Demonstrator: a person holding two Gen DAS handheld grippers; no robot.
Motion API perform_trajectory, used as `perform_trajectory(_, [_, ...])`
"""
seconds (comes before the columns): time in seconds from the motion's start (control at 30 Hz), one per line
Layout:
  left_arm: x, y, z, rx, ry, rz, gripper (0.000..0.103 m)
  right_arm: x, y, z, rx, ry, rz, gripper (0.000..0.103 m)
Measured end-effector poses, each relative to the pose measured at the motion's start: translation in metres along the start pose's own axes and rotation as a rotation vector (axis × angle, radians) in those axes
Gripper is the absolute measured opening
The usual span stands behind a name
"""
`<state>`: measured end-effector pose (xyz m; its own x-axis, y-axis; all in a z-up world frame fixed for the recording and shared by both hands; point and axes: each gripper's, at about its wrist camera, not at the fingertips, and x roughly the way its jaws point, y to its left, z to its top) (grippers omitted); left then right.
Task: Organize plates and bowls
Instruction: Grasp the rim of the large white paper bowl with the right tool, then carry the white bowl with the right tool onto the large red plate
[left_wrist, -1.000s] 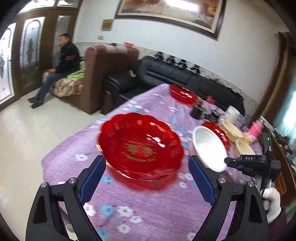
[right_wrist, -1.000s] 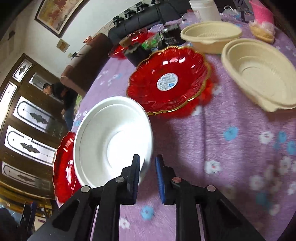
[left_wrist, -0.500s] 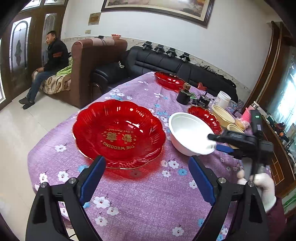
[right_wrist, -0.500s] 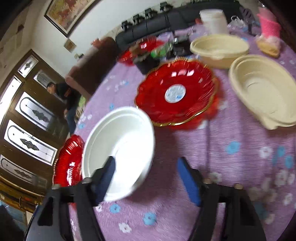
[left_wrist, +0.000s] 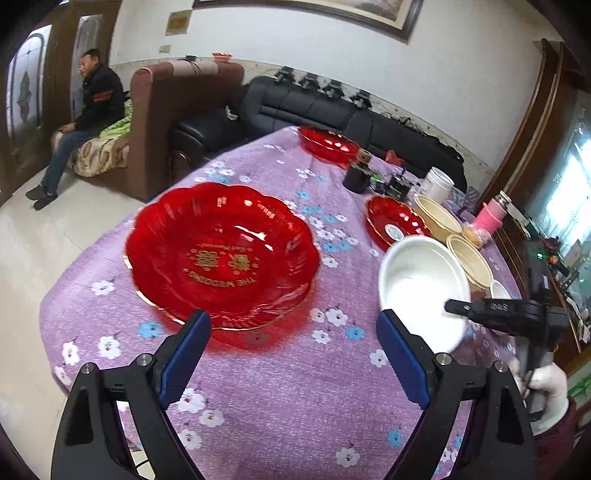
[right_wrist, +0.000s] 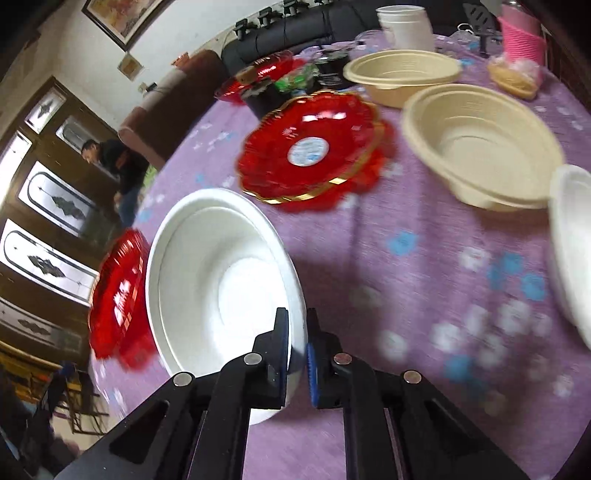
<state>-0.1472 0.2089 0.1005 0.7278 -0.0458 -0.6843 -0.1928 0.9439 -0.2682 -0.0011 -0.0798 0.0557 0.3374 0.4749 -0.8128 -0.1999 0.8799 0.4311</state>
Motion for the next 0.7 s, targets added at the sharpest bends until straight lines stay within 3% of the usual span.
perform_trajectory(0.17, [0.015, -0.023, 0.003, 0.046, 0.043, -0.060, 0.091, -0.032, -0.025, -0.006, 0.023, -0.017, -0.022, 0.009])
perform_trajectory(0.37, [0.046, -0.067, 0.003, 0.132, 0.128, -0.123, 0.090, -0.038, -0.039, -0.010, 0.044, -0.073, -0.028, 0.014])
perform_trajectory(0.53, [0.075, -0.092, 0.004, 0.141, 0.206, -0.146, 0.090, -0.033, -0.041, -0.016, 0.035, -0.103, -0.032, 0.035])
perform_trajectory(0.7, [0.100, -0.116, 0.005, 0.212, 0.222, -0.125, 0.090, -0.037, -0.045, -0.022, 0.021, -0.142, -0.051, 0.040])
